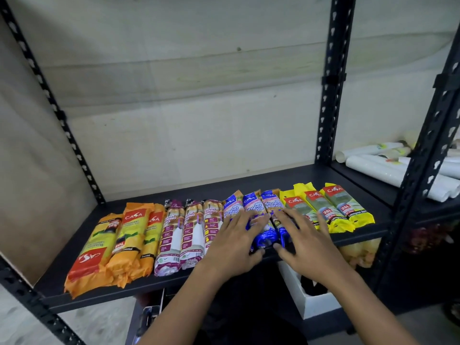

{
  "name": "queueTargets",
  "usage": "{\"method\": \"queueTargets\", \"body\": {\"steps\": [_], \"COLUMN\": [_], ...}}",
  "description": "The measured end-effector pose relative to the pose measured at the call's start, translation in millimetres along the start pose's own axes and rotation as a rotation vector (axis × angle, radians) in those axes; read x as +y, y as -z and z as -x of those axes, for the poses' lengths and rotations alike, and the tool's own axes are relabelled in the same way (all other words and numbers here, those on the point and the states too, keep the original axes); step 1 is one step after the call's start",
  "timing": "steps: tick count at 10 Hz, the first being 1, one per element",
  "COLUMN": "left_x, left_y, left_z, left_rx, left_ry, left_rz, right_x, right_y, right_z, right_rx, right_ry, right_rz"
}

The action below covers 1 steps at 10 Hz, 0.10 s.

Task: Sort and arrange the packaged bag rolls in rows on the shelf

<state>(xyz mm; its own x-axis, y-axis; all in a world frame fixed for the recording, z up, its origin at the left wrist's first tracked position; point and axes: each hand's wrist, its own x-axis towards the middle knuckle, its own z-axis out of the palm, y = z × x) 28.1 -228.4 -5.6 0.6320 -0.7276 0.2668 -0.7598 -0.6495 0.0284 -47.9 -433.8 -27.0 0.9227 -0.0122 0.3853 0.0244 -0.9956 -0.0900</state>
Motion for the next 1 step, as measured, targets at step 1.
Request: {"method": "queueTargets", "body": {"steps": [1], "left_x": [0.3], "left_y": [18.8], "left_z": [11.0], "left_rx": [0.018], "left_ry": [0.111], "left_rz": [0.109], "right_x": [-9.1], "right_y": [10.0], "right_z": [-2.2], "right_rx": [0.020], "right_ry": [-0.029], "right_rz": [-0.072]}}
